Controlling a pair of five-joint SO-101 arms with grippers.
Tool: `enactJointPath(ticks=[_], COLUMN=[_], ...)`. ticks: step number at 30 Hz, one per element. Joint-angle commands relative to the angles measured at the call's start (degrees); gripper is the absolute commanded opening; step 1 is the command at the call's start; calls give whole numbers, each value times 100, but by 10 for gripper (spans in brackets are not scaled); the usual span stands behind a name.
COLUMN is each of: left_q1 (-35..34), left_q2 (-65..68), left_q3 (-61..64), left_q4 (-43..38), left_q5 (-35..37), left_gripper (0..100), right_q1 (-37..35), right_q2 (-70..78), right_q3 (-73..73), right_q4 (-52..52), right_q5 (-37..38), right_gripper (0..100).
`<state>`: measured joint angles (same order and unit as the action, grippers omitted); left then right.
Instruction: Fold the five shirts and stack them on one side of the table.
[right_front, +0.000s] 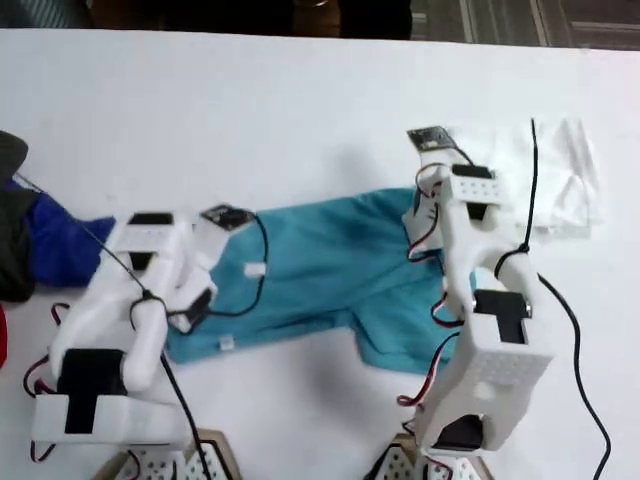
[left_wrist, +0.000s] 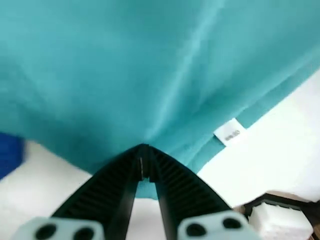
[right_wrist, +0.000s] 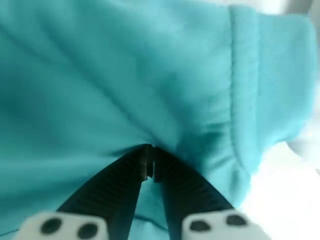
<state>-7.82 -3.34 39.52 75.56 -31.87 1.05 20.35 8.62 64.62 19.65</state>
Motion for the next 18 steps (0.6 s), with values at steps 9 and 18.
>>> enactJointPath(ticks=[9,18], left_q1=[-308,-1451], left_q2=[-18,141], left_q3=[-2536,-2527], left_q4=[1793,1310], left_q5=[-26,-352], left_gripper=[26,26], right_q1=[-40,-66], right_q2=[-1640,-2862], right_q3=[-352,-141], right_q4=[901,1499], right_q5=[-70,-70], right_gripper=[19,19])
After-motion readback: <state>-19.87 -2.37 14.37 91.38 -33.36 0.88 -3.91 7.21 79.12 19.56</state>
